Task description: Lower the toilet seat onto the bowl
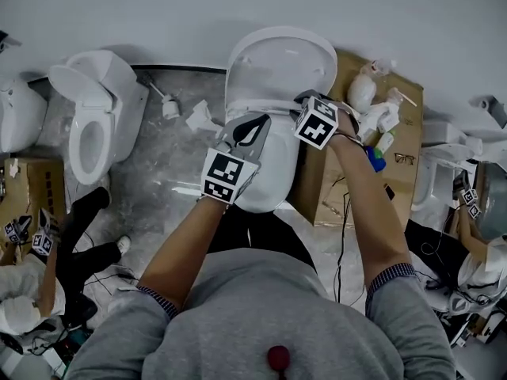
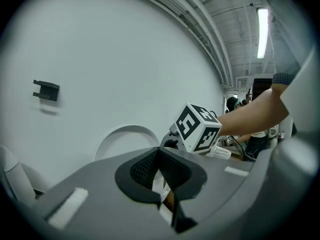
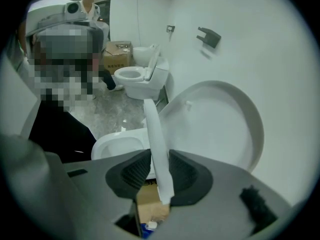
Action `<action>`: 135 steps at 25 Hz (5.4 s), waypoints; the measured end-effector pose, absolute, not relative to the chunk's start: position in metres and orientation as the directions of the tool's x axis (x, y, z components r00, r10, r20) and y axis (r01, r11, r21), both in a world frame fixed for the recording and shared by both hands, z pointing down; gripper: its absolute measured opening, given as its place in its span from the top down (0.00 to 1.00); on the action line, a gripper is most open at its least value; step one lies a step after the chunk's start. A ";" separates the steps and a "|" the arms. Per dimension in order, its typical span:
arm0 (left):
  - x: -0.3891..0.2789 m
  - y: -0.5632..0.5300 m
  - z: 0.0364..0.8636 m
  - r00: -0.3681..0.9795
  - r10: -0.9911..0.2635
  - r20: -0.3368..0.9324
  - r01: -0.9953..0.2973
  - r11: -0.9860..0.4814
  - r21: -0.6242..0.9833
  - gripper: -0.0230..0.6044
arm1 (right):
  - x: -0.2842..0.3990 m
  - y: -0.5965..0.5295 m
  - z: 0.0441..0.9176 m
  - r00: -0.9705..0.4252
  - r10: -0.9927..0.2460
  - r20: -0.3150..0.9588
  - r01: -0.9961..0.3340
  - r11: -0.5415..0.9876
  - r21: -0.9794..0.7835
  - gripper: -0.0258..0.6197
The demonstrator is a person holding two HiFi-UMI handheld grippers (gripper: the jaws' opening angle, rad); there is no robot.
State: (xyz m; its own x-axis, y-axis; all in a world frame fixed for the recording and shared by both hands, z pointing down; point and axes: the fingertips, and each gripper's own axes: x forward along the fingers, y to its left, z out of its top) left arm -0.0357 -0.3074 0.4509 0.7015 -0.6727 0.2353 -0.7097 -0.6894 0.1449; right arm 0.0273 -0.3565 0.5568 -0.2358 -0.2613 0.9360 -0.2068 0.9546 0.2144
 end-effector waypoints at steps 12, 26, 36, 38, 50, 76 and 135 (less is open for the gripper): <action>-0.035 -0.288 0.454 0.740 -0.628 0.241 -0.667 -0.730 0.146 0.95 | 0.024 -0.323 0.560 -0.243 -0.250 0.937 -0.271 0.945 0.182 0.73; -0.034 -0.266 0.458 0.781 -0.577 0.240 -0.617 -0.772 0.153 0.95 | 0.021 -0.278 0.572 -0.243 -0.220 0.945 -0.315 0.939 0.138 0.69; -0.035 -0.234 0.473 0.774 -0.577 0.261 -0.624 -0.765 0.158 0.95 | 0.020 -0.237 0.582 -0.260 -0.210 0.942 -0.307 0.943 0.126 0.69; -0.035 -0.226 0.477 0.769 -0.581 0.266 -0.630 -0.760 0.159 0.95 | 0.021 -0.227 0.585 -0.265 -0.203 0.943 -0.299 0.947 0.120 0.69; -0.040 -0.195 0.496 0.735 -0.606 0.304 -0.669 -0.722 0.176 0.95 | 0.019 -0.188 0.612 -0.270 -0.129 0.954 -0.244 0.968 0.062 0.69; -0.033 -0.134 0.540 0.697 -0.619 0.362 -0.707 -0.679 0.198 0.95 | 0.014 -0.121 0.650 -0.298 -0.066 0.952 -0.186 0.982 0.010 0.66; -0.041 -0.032 0.820 0.614 -0.519 0.594 -0.774 -0.541 0.328 0.95 | 0.005 0.034 0.890 -0.322 0.173 0.931 -0.173 0.956 -0.238 0.66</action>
